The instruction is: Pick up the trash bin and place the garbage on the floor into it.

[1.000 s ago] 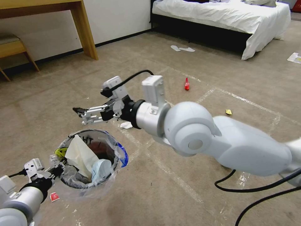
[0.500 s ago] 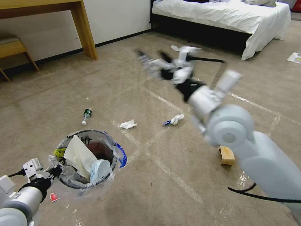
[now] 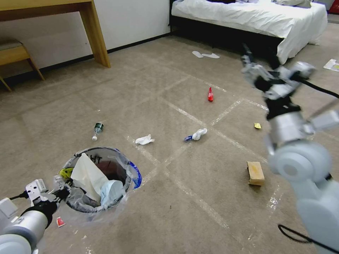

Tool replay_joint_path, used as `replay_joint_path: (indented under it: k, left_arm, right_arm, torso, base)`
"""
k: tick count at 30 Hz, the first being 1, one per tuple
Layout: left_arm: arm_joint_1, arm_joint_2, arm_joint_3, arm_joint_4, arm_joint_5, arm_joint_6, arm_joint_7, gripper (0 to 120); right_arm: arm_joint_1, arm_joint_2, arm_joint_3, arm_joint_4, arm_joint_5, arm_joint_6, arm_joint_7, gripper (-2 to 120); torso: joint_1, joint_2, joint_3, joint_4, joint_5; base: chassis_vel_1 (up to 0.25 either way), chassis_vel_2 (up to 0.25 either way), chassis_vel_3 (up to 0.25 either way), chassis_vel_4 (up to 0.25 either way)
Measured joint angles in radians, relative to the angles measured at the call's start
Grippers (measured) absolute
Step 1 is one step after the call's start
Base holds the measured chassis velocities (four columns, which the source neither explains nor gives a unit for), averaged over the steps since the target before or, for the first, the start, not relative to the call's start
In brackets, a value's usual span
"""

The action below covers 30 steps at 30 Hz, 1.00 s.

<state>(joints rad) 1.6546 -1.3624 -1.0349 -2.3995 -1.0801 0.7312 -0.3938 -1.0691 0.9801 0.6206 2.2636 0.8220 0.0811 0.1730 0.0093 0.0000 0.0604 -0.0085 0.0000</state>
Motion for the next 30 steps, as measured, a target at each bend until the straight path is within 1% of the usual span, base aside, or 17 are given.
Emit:
replay_joint_path:
  k: [3,4,7,8,9,10,12,15,20,21,23,24,26,27,28,29,30]
  left_arm:
    - [-0.002,-0.009,0.001,0.002,0.016,-0.002,0.004,1]
    - [-0.002,-0.009,0.001,0.002,0.016,-0.002,0.004,1]
    - [-0.001,-0.014,0.002,0.003,0.017,-0.004,0.008,1]
    - [-0.001,-0.014,0.002,0.003,0.017,-0.004,0.008,1]
    - [-0.002,-0.018,0.002,0.004,0.018,-0.005,0.009,1]
    - [-0.002,-0.018,0.002,0.004,0.018,-0.005,0.009,1]
    - [-0.002,-0.023,0.001,0.004,0.019,-0.006,0.01,1]
    - [-0.003,-0.027,-0.001,0.004,0.02,-0.006,0.011,1]
    - [-0.002,-0.035,-0.004,0.004,0.025,-0.008,0.012,1]
    - [-0.001,-0.038,-0.002,0.004,0.031,-0.009,0.016,1]
    - [0.001,-0.042,0.002,0.009,0.041,-0.012,0.023,1]
    - [0.001,-0.042,0.002,0.009,0.041,-0.012,0.023,1]
    - [0.0,-0.045,0.004,0.013,0.044,-0.014,0.025,1]
    - [0.0,-0.045,0.004,0.013,0.044,-0.014,0.025,1]
    - [0.0,-0.047,0.005,0.014,0.045,-0.014,0.026,1]
    - [0.0,-0.047,0.005,0.014,0.045,-0.014,0.026,1]
    - [0.001,-0.047,0.005,0.016,0.046,-0.015,0.028,1]
  right_arm:
    - [-0.078,0.035,0.074,0.011,-0.094,0.044,-0.025,100]
    - [-0.078,0.035,0.074,0.011,-0.094,0.044,-0.025,100]
    - [-0.145,0.061,0.157,0.015,-0.138,0.072,-0.032,100]
    - [-0.145,0.061,0.157,0.015,-0.138,0.072,-0.032,100]
    - [-0.178,0.079,0.189,0.013,-0.151,0.083,-0.032,100]
    - [-0.178,0.079,0.189,0.013,-0.151,0.083,-0.032,100]
    - [-0.226,0.113,0.225,-0.001,-0.17,0.105,-0.033,100]
    - [-0.253,0.136,0.244,-0.022,-0.186,0.117,-0.032,100]
    - [-0.274,0.149,0.247,-0.061,-0.204,0.101,0.005,99]
    - [-0.282,0.15,0.241,-0.084,-0.213,0.089,0.026,99]
    - [-0.295,0.15,0.214,-0.138,-0.218,0.022,0.087,100]
    - [-0.295,0.15,0.214,-0.138,-0.218,0.022,0.087,100]
    - [-0.29,0.148,0.167,-0.21,-0.175,-0.113,0.206,100]
    - [-0.29,0.148,0.167,-0.21,-0.175,-0.113,0.206,100]
    - [-0.28,0.147,0.146,-0.242,-0.134,-0.186,0.269,100]
    - [-0.28,0.147,0.146,-0.242,-0.134,-0.186,0.269,100]
    - [-0.267,0.148,0.128,-0.278,-0.096,-0.246,0.321,100]
  torso:
    - [0.0,0.0,0.0,0.0004,-0.0001]
    - [0.0,0.0,0.0,0.0004,-0.0001]
    - [0.0,0.0,0.0,0.0002,-0.0001]
    - [0.0,0.0,0.0,0.0002,-0.0001]
    - [0.0,0.0,0.0,0.0002,-0.0002]
    - [0.0,0.0,0.0,0.0002,-0.0002]
    - [0.0,0.0,0.0,0.0002,-0.0001]
    - [0.0,0.0,0.0,0.0002,0.0]
    - [0.0,0.0,0.0,0.0003,-0.0002]
    - [0.0,0.0,0.0,0.0003,-0.0001]
    - [0.0,0.0,0.0,0.0002,-0.0001]
    - [0.0,0.0,0.0,0.0002,-0.0001]
    - [0.0,0.0,0.0,0.0002,0.0001]
    - [0.0,0.0,0.0,0.0002,0.0001]
    - [0.0,0.0,0.0,0.0003,0.0]
    - [0.0,0.0,0.0,0.0003,0.0]
    - [0.0,0.0,0.0,0.0003,0.0]
  base:
    - [0.0,0.0,0.0,0.0]
    - [0.0,0.0,0.0,0.0]
    - [0.0,0.0,0.0,0.0]
    - [0.0,0.0,0.0,0.0]
    - [0.0,0.0,0.0,0.0]
    - [0.0,0.0,0.0,0.0]
    - [0.0,0.0,0.0,0.0]
    - [0.0,0.0,0.0,0.0]
    - [0.0,0.0,0.0,0.0]
    - [0.0,0.0,0.0,0.0]
    - [0.0,0.0,0.0,0.0]
    - [0.0,0.0,0.0,0.0]
    - [0.0,0.0,0.0,0.0]
    - [0.0,0.0,0.0,0.0]
    - [0.0,0.0,0.0,0.0]
    - [0.0,0.0,0.0,0.0]
    - [0.0,0.0,0.0,0.0]
